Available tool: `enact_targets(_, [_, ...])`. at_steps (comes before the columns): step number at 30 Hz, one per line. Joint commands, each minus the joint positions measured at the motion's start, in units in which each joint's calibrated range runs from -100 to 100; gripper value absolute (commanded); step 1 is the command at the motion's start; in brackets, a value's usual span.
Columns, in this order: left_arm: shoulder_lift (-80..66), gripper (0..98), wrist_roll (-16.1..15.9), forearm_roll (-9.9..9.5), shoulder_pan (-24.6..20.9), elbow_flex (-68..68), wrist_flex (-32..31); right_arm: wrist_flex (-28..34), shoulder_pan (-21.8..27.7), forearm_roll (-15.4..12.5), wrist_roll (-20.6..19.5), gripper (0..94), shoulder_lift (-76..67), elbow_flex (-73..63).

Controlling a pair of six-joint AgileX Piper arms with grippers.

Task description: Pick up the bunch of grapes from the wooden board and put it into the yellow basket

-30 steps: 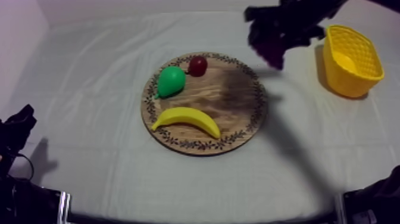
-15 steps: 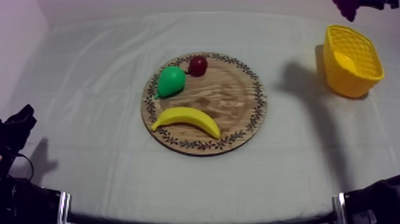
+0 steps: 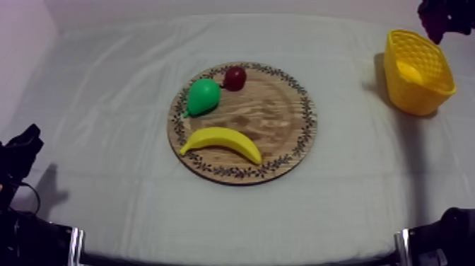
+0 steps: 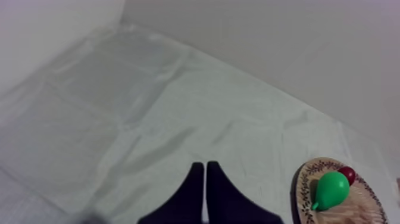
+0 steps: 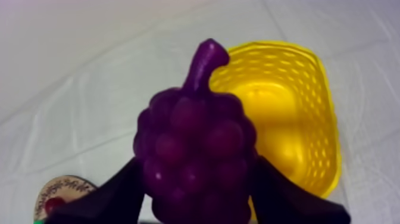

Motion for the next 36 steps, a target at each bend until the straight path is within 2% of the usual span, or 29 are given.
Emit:
enact_targets(1, [0.0, 0.1, 0.0, 0.00, 0.0, 0.0, 0.0, -1.0, 0.3, 0.6, -0.2, 39.3, 2.2, 0.0])
enact_targets(9, [0.0, 0.1, 0.0, 0.00, 0.0, 0.0, 0.0, -2.5, 1.8, 1.9, -1.0, 50.0, 8.3, -2.5])
enact_targets(16, [0.0, 0.1, 0.0, 0.00, 0.0, 0.0, 0.0, -1.8, 3.1, 1.9, -0.8, 72.4, 11.2, -4.4])
enact_targets(20, [0.0, 0.1, 0.0, 0.00, 0.0, 0.0, 0.0, -0.6, 3.3, 1.8, -0.6, 78.2, 11.4, -5.3])
enact_targets(24, [0.0, 0.1, 0.0, 0.00, 0.0, 0.0, 0.0, 0.5, 3.2, 1.6, 0.0, 78.8, 10.0, -5.9])
enact_targets(28, [0.0, 0.1, 0.0, 0.00, 0.0, 0.0, 0.0, 1.3, 3.3, 0.8, 1.2, 75.1, 7.0, -5.4])
enact_targets(33, [0.0, 0.1, 0.0, 0.00, 0.0, 0.0, 0.0, 1.7, 3.0, 0.0, 2.4, 66.9, 1.3, -2.9])
enact_targets(36, [0.0, 0.1, 0.0, 0.00, 0.0, 0.0, 0.0, 1.7, 2.7, -0.5, 3.0, 57.6, -2.9, -0.7])
